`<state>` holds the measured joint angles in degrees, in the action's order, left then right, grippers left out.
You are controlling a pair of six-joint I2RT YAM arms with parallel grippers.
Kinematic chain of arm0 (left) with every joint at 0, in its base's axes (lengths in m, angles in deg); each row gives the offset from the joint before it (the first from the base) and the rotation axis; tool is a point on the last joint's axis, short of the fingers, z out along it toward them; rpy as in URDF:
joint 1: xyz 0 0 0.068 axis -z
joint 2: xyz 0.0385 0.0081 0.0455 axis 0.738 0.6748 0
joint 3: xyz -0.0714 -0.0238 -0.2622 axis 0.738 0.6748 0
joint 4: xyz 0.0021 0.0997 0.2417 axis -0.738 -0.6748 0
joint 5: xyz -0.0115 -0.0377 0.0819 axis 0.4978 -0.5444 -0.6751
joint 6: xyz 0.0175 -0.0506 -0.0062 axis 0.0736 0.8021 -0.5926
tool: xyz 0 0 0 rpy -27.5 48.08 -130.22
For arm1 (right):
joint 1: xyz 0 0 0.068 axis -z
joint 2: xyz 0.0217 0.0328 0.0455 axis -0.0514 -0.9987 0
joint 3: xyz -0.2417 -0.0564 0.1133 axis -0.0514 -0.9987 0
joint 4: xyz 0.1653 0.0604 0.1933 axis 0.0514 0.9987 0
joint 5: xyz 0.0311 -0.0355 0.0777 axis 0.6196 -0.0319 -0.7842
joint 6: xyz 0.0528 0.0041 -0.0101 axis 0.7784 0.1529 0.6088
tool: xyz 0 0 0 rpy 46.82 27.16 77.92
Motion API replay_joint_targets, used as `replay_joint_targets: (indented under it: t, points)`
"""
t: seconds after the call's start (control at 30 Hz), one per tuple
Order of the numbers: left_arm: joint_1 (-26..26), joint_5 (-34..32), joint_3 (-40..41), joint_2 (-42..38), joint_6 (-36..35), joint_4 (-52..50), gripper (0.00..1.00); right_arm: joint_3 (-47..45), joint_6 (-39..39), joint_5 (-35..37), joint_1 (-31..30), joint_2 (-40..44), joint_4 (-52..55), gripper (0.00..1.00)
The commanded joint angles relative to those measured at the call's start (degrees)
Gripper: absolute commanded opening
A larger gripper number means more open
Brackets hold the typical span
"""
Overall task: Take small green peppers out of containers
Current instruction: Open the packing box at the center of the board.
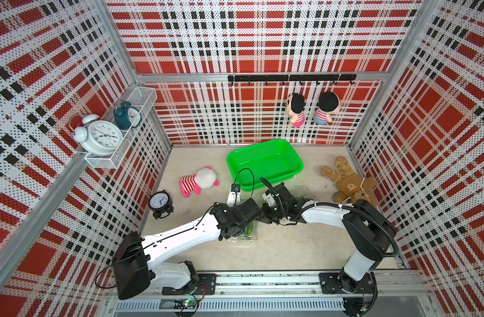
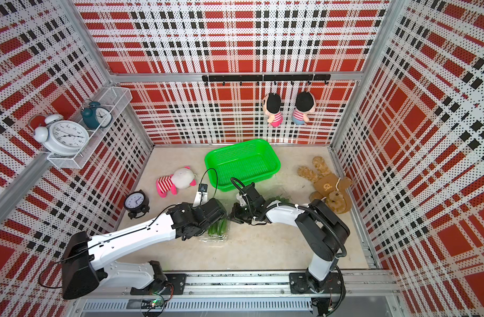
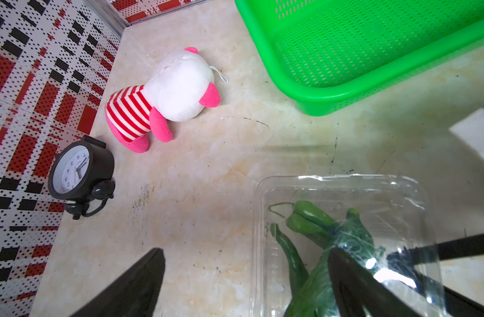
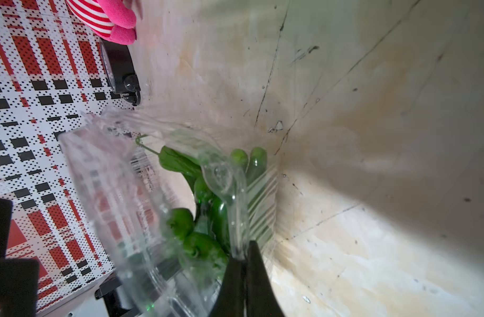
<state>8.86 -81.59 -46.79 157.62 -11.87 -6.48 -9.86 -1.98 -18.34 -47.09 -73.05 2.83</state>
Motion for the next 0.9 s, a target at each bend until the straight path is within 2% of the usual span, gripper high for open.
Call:
replay_joint_targets:
  t: [0.0, 0.13, 0.37, 0.57, 0.87]
  points:
    - [0.1, 2.6, -1.4, -1.8, -0.3, 0.5, 1.0, 0.2, -0.4, 0.1, -0.4, 1.3, -0.8, 0.0]
    - [5.0, 8.1, -2.2, -0.6, -1.8, 5.2, 0.98, 1.6, -0.4, -1.1, -0.4, 0.8, -0.9, 0.0]
    - [12.2, 6.8, -1.2, 6.0, -0.5, 6.8, 0.98, 3.5, 1.6, -4.0, -0.2, 0.3, -1.0, 0.0]
    - [13.0, 1.1, -1.7, 11.1, 1.8, 4.6, 0.98, 3.6, 2.3, -5.6, -0.2, 0.7, -0.3, 0.0]
    - [11.7, -7.1, -3.3, 12.5, 5.9, 0.7, 0.99, 2.1, 1.8, -7.4, -0.2, 1.7, 0.7, 0.0]
